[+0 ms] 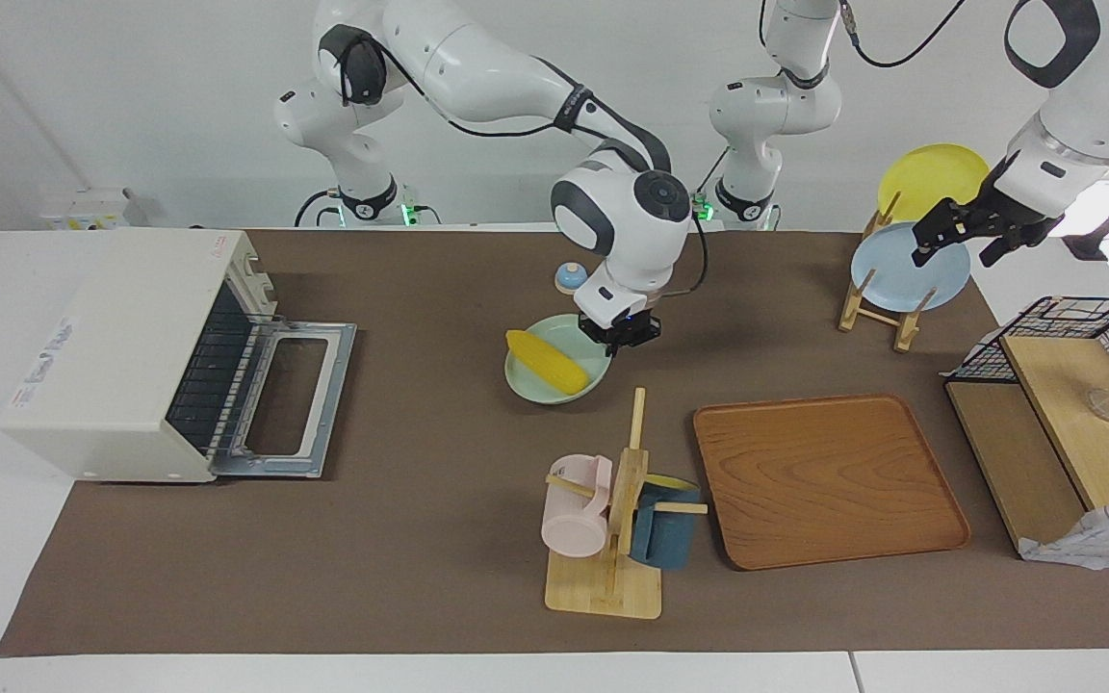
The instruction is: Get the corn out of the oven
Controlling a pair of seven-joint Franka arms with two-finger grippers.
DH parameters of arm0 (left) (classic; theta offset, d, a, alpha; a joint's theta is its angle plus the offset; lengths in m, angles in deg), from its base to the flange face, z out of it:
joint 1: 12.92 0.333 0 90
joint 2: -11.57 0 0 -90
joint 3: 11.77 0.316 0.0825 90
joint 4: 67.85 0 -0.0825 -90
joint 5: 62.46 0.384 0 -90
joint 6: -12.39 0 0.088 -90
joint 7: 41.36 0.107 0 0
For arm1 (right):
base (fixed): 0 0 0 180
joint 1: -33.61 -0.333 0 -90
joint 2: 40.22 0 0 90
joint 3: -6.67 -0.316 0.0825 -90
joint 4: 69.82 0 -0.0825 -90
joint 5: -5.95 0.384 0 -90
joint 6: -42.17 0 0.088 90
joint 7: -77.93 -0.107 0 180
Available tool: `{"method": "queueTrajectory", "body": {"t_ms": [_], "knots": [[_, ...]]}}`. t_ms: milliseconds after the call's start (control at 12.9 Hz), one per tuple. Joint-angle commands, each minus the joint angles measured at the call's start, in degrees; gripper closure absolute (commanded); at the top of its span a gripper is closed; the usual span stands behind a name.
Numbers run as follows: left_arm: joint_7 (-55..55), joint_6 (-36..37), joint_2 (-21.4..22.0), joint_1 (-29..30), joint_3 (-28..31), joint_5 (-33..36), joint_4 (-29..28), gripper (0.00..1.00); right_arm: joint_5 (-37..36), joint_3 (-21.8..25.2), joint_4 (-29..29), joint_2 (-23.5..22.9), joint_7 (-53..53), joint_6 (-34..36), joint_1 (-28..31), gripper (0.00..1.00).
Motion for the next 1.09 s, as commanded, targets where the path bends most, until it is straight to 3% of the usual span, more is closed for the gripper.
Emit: {"method": "queueTrajectory", "body": {"t_ms": [0, 233, 310, 388, 466, 621, 853, 1009], "knots": [[0.6, -0.1, 1.4, 0.5, -0.4, 0.7, -2.1, 0.0, 1.2, 0.2, 1.0, -0.5, -0.5, -2.6, 0.7, 0.69], [0.1, -2.8, 3.5, -0.2, -0.5, 0.7, -6.7, 0.0, -1.2, 0.8, 3.5, -0.2, 1.0, -2.9, 1.2, 0.47], [-2.3, -7.9, 6.8, -1.3, -1.1, 0.7, -13.7, 0.0, -2.9, 1.5, 3.5, 1.3, 3.9, -2.5, 3.9, 0.47], [-8.9, -16.2, 9.7, -6.0, -1.5, 0.6, -22.3, 0.0, -2.5, 1.4, 1.7, 3.9, 9.4, -0.7, 8.3, 0.48], [-19.1, -23.9, 10.1, -13.1, -1.6, 0.7, -28.8, 0.0, -2.6, 1.4, -2.3, 7.4, 16.6, 3.1, 11.4, 0.54], [-34.7, -32.7, 4.9, -23.5, -1.6, 0.7, -31.3, 0.0, -2.6, 1.4, -16.0, 16.0, 25.8, 3.0, 18.2, 0.71], [-53.0, -43.6, -6.1, -37.7, -1.5, 0.7, -31.0, 0.0, -3.3, 1.5, -32.4, 22.6, 35.8, -6.4, 26.5, 0.95], [-56.7, -46.6, -9.3, -41.6, -1.6, 0.7, -30.9, 0.0, -3.3, 1.6, -39.8, 23.9, 42.5, -15.9, 31.6, 0.99]]}}
